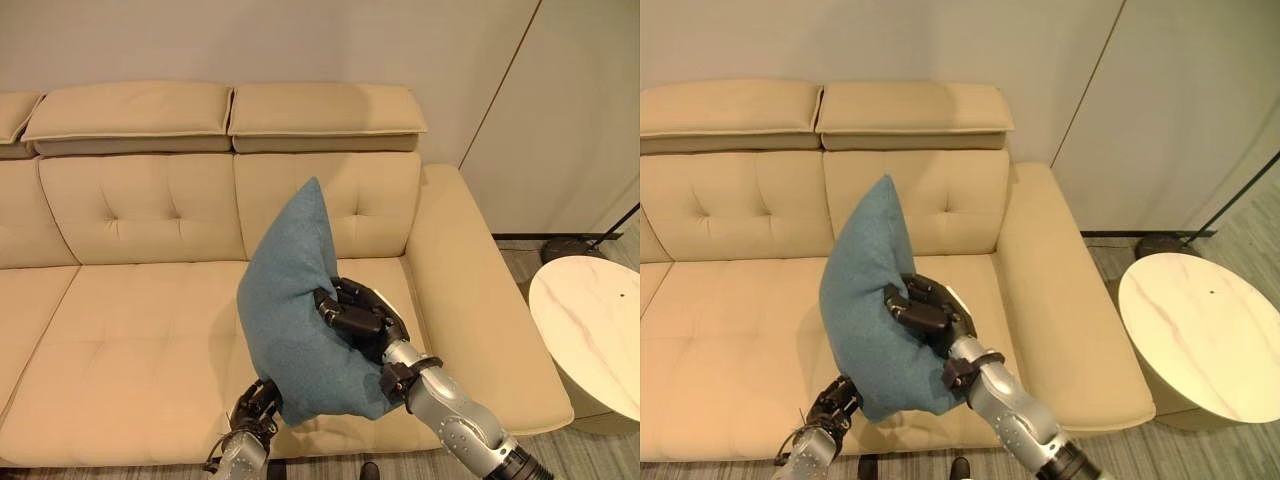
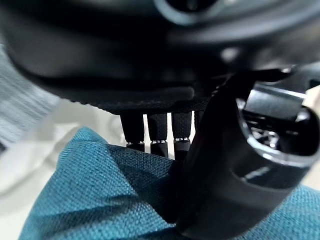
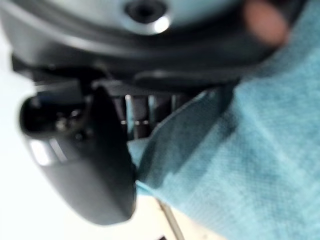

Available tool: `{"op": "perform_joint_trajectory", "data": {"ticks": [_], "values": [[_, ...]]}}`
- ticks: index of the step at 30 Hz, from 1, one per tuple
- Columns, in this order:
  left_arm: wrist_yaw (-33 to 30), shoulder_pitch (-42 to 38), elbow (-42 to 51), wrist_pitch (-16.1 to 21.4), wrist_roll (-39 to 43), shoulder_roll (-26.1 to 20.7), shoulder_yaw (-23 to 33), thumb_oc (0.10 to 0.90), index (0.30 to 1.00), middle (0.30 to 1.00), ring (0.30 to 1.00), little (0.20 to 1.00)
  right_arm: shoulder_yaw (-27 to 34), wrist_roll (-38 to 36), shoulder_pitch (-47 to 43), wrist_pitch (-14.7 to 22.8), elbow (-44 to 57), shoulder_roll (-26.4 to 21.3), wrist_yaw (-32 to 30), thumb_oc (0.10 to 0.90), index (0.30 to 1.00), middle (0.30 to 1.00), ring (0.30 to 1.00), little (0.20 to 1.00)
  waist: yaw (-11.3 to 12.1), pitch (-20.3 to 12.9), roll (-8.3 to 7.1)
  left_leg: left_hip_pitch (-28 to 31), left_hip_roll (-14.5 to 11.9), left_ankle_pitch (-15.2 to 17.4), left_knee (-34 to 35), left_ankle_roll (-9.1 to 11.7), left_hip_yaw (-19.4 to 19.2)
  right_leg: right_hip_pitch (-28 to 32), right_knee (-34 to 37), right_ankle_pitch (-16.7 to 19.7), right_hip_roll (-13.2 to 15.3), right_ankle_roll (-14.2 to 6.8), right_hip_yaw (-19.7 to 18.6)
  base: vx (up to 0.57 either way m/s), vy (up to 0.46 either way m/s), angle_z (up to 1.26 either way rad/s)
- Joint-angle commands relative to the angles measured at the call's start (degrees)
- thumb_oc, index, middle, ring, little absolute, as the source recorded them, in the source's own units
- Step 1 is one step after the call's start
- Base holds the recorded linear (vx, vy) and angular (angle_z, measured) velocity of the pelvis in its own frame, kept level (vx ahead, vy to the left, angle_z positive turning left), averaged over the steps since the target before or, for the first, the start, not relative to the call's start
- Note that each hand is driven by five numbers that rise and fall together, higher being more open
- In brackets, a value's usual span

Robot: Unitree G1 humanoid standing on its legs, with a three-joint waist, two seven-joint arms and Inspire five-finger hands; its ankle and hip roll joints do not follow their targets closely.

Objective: Pick up all the scattered cushions and arrange them neatly on the sofa.

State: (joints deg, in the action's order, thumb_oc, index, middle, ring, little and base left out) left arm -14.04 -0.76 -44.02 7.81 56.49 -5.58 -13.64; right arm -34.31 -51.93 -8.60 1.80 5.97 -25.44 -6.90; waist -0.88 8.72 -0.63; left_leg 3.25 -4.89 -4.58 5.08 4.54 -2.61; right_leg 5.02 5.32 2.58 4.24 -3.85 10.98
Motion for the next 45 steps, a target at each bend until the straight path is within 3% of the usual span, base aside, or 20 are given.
{"op": "perform_joint_trajectory", "data": {"ticks": [1, 6, 7, 8, 20, 21, 22, 23, 30, 37, 40, 41, 42, 45], "values": [[10.95, -9.68, 5.04, 1.73, 0.15, 4.99, -5.71, 0.400, 0.300, 0.300, 0.300, 0.300, -2.23, -2.85, -5.48, 5.39, 15.22, 9.18, 8.43, 0.400, 0.300, 0.300, 0.300, 0.300, -0.67, -3.66, -1.83, -0.45, -1.69, 4.80, -0.08, 0.95, 0.07, 1.43, -0.32, -2.52, 4.17, -3.53, -0.23, 0.02, -0.025, -0.07], [10.35, -10.25, 3.93, 2.27, -1.06, 4.84, -4.71, 0.400, 0.300, 0.300, 0.300, 0.300, -0.55, -0.07, -6.84, 5.85, 15.00, 10.24, 7.87, 0.400, 0.300, 0.300, 0.300, 0.300, -1.05, -4.07, -1.24, -0.09, -1.91, 4.92, -0.08, 1.04, -0.27, 1.68, -0.32, -2.75, 4.12, -3.42, -0.41, 0.00, -0.008, -0.02], [10.35, -10.26, 3.92, 2.27, -1.06, 4.84, -4.71, 0.424, 0.335, 0.335, 0.335, 0.335, -0.55, -0.06, -6.84, 5.84, 15.00, 10.24, 7.87, 0.400, 0.300, 0.300, 0.300, 0.300, -1.05, -4.07, -1.24, -0.09, -1.91, 4.92, -0.08, 1.04, -0.27, 1.69, -0.32, -2.76, 4.12, -3.42, -0.41, 0.00, 0.000, 0.00], [10.20, -10.35, 3.55, 2.30, -1.70, 4.55, -4.03, 0.800, 0.900, 0.900, 0.900, 0.900, 0.07, 0.53, -7.24, 5.91, 14.90, 10.67, 7.76, 0.400, 0.300, 0.300, 0.300, 0.300, -1.24, -4.18, -1.02, -0.02, -1.93, 4.95, -0.08, 1.02, -0.32, 1.72, -0.32, -2.78, 4.14, -3.39, -0.42, 0.00, 0.000, 0.00], [10.84, -9.93, 1.53, 0.35, -4.79, 4.22, -4.57, 0.800, 0.900, 0.900, 0.900, 0.900, -0.43, 1.26, -7.22, 4.64, 17.15, 11.21, 9.89, 0.400, 0.300, 0.300, 0.300, 0.300, -1.66, -4.39, 0.36, -0.24, -1.67, 4.72, -0.08, 0.97, -0.13, 1.91, -0.32, -2.94, 4.10, -3.22, -0.36, 0.00, 0.000, 0.00], [10.68, -9.92, 1.91, 0.76, -4.36, 4.55, -4.65, 0.591, 0.587, 0.587, 0.587, 0.587, -0.87, 1.10, -7.30, 4.58, 17.08, 11.56, 10.33, 0.400, 0.300, 0.300, 0.300, 0.300, -1.58, -4.38, 0.31, -0.32, -1.67, 4.66, -0.08, 0.95, -0.04, 1.94, -0.32, -2.90, 4.11, -3.19, -0.30, 0.00, 0.000, 0.00], [10.67, -9.91, 1.91, 0.76, -4.36, 4.54, -4.66, 0.560, 0.540, 0.540, 0.540, 0.540, -0.87, 1.10, -7.31, 4.59, 17.07, 11.57, 10.34, 0.400, 0.300, 0.300, 0.300, 0.300, -1.59, -4.39, 0.31, -0.32, -1.66, 4.66, -0.08, 0.95, -0.03, 1.94, -0.32, -2.90, 4.11, -3.19, -0.28, 0.00, 0.000, 0.00], [10.15, -10.20, 1.74, 1.27, -3.76, 5.27, -5.10, 0.400, 0.300, 0.300, 0.300, 0.300, -1.40, 0.87, -7.56, 4.83, 16.84, 12.40, 10.18, 0.400, 0.300, 0.300, 0.300, 0.300, -1.44, -4.43, 0.14, -0.36, -1.59, 4.60, -0.08, 0.95, 0.10, 2.04, -0.32, -2.93, 4.06, -3.13, -0.22, 0.00, 0.000, 0.00], [8.74, -11.89, 1.17, 2.56, -2.98, 7.19, -5.88, 0.400, 0.300, 0.300, 0.300, 0.300, -2.44, 0.88, -9.10, 5.24, 16.90, 13.48, 9.74, 0.400, 0.300, 0.300, 0.300, 0.300, -1.41, -4.51, -0.27, -0.13, -1.78, 4.63, -0.08, 1.00, -0.11, 1.98, -0.32, -2.80, 4.09, -3.03, -0.23, 0.00, 0.000, 0.00], [8.88, -11.78, 1.54, 2.22, -3.15, 6.30, -4.51, 0.400, 0.300, 0.300, 0.300, 0.300, -0.07, 2.11, -8.48, 5.43, 17.39, 11.21, 9.36, 0.400, 0.300, 0.300, 0.300, 0.300, -1.65, -4.65, -0.19, 0.16, -1.82, 4.72, -0.08, 1.01, -0.26, 2.25, -0.32, -2.92, 4.11, -3.05, -0.35, 0.00, 0.000, 0.00], [8.48, -9.40, 6.06, 3.25, -4.14, 3.57, -1.45, 0.400, 0.300, 0.300, 0.300, 0.300, 4.50, 4.40, -4.33, 5.55, 18.66, 7.64, 9.80, 0.400, 0.300, 0.300, 0.300, 0.300, -1.84, -4.71, 0.13, 0.25, -1.79, 4.78, -0.08, 1.00, -0.42, 2.26, -0.32, -2.96, 4.10, -3.16, -0.35, 0.01, 0.000, 0.00], [8.46, -6.49, 10.78, 4.22, -5.31, 0.80, 1.46, 0.400, 0.300, 0.300, 0.300, 0.300, 9.87, 7.51, -0.03, 5.77, 18.85, 4.01, 9.55, 0.400, 0.300, 0.300, 0.300, 0.300, -1.80, -4.87, 0.33, 0.31, -1.70, 4.80, -0.08, 0.96, -0.44, 2.40, -0.32, -3.02, 4.13, -3.30, -0.23, 0.03, 0.000, 0.00], [8.42, -6.39, 10.85, 4.20, -5.32, 0.81, 1.39, 0.400, 0.300, 0.300, 0.300, 0.300, 9.90, 7.52, 0.08, 5.74, 18.93, 4.00, 9.54, 0.400, 0.300, 0.300, 0.300, 0.300, -1.75, -4.91, 0.33, 0.34, -1.71, 4.81, -0.08, 0.97, -0.45, 2.42, -0.32, -3.03, 4.13, -3.30, -0.24, 0.04, -0.002, 0.03], [9.59, -2.32, 13.73, 5.22, -7.13, -3.00, 7.45, 0.400, 0.300, 0.300, 0.300, 0.300, 18.79, 12.19, 7.69, 6.30, 15.86, 0.44, 9.34, 0.400, 0.300, 0.300, 0.300, 0.300, -1.73, -5.30, 0.61, 0.36, -1.65, 4.90, -0.08, 1.02, -0.37, 2.43, -0.32, -3.19, 4.23, -3.55, -0.04, 0.03, -0.001, 0.01]]}}
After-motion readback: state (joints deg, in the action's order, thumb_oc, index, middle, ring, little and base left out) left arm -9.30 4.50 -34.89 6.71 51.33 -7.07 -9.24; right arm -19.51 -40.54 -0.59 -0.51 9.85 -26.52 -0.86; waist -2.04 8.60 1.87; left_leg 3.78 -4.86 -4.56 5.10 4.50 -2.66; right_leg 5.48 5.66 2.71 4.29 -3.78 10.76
